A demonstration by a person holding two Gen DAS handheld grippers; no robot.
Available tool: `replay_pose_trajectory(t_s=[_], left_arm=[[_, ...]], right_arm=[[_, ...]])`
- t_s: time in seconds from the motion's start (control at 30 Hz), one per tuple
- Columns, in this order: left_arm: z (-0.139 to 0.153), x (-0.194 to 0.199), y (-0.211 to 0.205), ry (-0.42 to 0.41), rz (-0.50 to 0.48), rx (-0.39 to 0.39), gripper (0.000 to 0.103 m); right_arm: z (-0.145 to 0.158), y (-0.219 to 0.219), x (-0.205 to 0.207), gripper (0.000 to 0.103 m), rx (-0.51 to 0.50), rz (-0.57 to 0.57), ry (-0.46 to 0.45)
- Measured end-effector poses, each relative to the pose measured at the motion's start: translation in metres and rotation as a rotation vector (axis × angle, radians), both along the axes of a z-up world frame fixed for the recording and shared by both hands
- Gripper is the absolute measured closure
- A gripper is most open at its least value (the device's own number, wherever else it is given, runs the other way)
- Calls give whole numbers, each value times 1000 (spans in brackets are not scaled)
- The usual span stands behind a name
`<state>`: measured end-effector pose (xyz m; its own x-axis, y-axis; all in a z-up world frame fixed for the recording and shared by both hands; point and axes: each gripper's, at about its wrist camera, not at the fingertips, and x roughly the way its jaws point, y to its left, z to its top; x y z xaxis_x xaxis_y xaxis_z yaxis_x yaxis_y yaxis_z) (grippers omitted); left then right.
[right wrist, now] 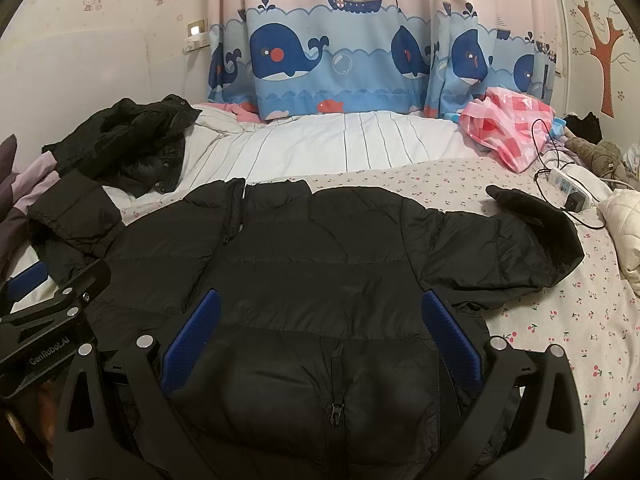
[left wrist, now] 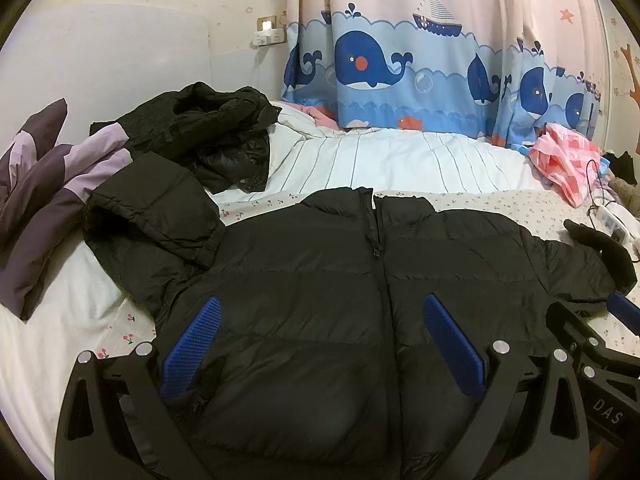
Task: Fold large clothes
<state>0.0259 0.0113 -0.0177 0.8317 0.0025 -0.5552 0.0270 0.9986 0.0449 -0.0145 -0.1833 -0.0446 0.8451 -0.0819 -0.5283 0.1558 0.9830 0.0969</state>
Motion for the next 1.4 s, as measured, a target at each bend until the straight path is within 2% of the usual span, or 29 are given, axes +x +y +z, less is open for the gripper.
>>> replay_pose_trajectory(t_s=[1.4], left_arm=[[-6,1,-8,20,-14,15,6]], right_arm=[[-10,-5,0,6,4,0,7]])
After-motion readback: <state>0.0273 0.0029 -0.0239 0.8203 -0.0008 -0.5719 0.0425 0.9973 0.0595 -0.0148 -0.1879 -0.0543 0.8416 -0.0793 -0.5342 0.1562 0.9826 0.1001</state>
